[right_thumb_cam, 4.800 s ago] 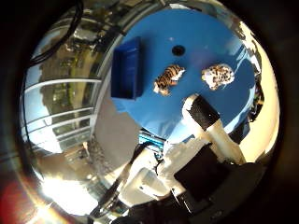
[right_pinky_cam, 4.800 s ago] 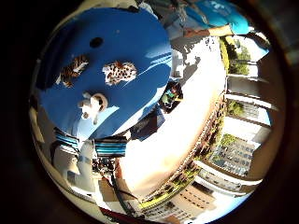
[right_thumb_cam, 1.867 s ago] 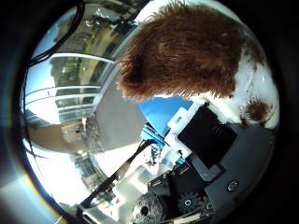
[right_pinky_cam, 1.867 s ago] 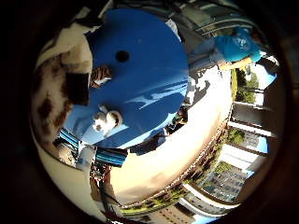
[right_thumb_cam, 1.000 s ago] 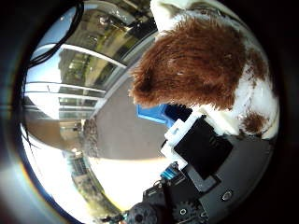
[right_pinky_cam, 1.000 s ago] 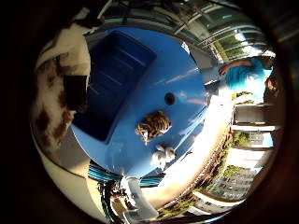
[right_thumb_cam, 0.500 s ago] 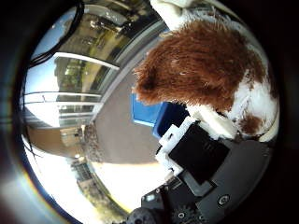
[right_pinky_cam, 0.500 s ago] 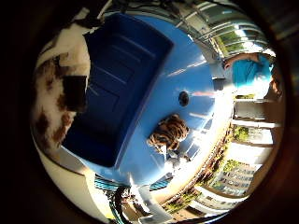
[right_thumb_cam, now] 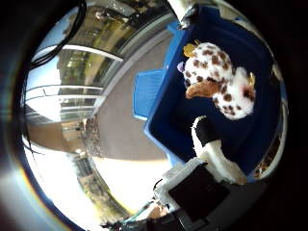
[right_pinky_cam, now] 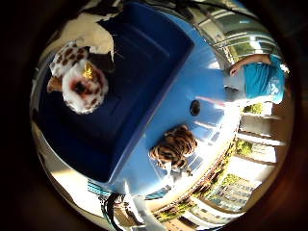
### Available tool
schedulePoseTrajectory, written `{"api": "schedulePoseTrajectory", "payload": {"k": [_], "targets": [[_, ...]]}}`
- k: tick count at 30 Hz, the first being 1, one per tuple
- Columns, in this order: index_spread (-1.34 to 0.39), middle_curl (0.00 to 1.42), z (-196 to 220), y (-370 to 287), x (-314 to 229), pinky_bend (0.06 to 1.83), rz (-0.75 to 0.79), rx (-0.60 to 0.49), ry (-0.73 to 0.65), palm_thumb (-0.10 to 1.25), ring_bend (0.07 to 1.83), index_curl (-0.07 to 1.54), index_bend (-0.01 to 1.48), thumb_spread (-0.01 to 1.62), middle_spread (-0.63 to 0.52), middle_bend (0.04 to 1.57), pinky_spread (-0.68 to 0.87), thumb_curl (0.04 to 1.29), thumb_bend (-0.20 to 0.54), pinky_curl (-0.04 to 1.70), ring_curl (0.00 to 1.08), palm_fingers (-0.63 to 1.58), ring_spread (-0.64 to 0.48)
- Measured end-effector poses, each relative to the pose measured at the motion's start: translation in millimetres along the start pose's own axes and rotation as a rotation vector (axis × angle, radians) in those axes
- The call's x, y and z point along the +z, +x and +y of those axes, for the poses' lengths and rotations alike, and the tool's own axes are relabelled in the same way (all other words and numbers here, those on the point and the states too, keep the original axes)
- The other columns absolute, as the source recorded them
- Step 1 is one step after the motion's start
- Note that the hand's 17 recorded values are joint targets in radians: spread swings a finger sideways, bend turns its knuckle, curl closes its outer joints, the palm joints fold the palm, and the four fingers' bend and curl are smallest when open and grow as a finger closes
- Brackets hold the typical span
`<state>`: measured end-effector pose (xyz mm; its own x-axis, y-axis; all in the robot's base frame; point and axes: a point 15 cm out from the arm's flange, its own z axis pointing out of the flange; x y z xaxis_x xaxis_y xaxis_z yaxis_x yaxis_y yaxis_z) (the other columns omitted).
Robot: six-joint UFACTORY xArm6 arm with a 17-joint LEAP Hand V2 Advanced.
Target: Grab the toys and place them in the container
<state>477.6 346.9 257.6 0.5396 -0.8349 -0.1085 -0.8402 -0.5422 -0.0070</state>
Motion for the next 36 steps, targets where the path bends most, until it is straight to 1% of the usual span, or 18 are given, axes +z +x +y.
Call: {"api": "schedulePoseTrajectory", "payload": {"k": [1, 2, 4, 7, 10, 13, 17, 21, 23, 27, 29, 32, 36], "targets": [[-0.57, 0.44, 0, 0, -2, 0.96, 0.0, -0.009, 0.003, 0.63, 0.6, 0.7, 0.07, 1.08, 0.03, 0.25, 0.44, 0.57, -0.042, 0.52, 0.35, -0.14, 0.27], [-0.56, 0.44, 0, 1, -6, 0.96, -0.001, -0.017, 0.009, 0.63, 0.6, 0.68, 0.07, 1.08, 0.04, 0.24, 0.44, 0.56, -0.043, 0.51, 0.34, -0.14, 0.27], [-0.5, 0.42, 1, 4, -17, 0.92, -0.008, -0.013, 0.023, 0.61, 0.56, 0.59, 0.08, 1.08, 0.05, 0.2, 0.46, 0.52, -0.04, 0.49, 0.33, -0.11, 0.28], [-0.47, 0.4, 5, 8, -42, 0.9, -0.015, -0.014, 0.053, 0.61, 0.53, 0.51, 0.09, 1.08, 0.06, 0.18, 0.47, 0.5, -0.036, 0.46, 0.32, -0.08, 0.28], [-0.43, 0.38, 23, 22, -69, 0.87, -0.016, 0.0, 0.046, 0.61, 0.5, 0.43, 0.11, 1.08, 0.07, 0.17, 0.49, 0.47, -0.032, 0.43, 0.31, -0.07, 0.29], [-0.39, 0.36, 53, 48, -99, 0.85, -0.018, 0.027, 0.012, 0.61, 0.49, 0.37, 0.12, 1.08, 0.09, 0.18, 0.49, 0.45, -0.032, 0.4, 0.31, -0.06, 0.29], [-0.34, 0.35, 114, 94, -142, 0.82, -0.022, 0.07, -0.061, 0.61, 0.48, 0.33, 0.12, 1.09, 0.11, 0.18, 0.49, 0.44, -0.031, 0.38, 0.31, -0.06, 0.3], [-0.3, 0.34, 174, 148, -186, 0.79, -0.001, 0.09, -0.059, 0.61, 0.47, 0.3, 0.13, 1.1, 0.12, 0.18, 0.48, 0.43, -0.031, 0.36, 0.31, -0.04, 0.3], [-0.28, 0.34, 206, 172, -183, 0.78, -0.006, 0.11, -0.093, 0.61, 0.46, 0.29, 0.14, 1.1, 0.13, 0.18, 0.48, 0.42, -0.03, 0.35, 0.31, -0.03, 0.3], [-0.24, 0.34, 276, 211, -156, 0.75, -0.042, 0.167, -0.161, 0.61, 0.45, 0.27, 0.15, 1.11, 0.12, 0.2, 0.48, 0.41, -0.028, 0.33, 0.3, 0.02, 0.29], [-0.22, 0.35, 305, 232, -144, 0.73, -0.017, 0.189, -0.188, 0.61, 0.44, 0.27, 0.16, 1.11, 0.12, 0.19, 0.48, 0.41, -0.027, 0.31, 0.3, 0.03, 0.29], [-0.21, 0.34, 334, 260, -115, 0.71, 0.047, 0.179, -0.238, 0.62, 0.43, 0.26, 0.16, 1.11, 0.12, 0.19, 0.48, 0.41, -0.028, 0.3, 0.3, 0.03, 0.29], [-0.2, 0.34, 364, 276, -49, 0.69, 0.052, 0.17, -0.276, 0.62, 0.41, 0.26, 0.17, 1.12, 0.12, 0.18, 0.47, 0.41, -0.029, 0.28, 0.3, 0.03, 0.29]]}}
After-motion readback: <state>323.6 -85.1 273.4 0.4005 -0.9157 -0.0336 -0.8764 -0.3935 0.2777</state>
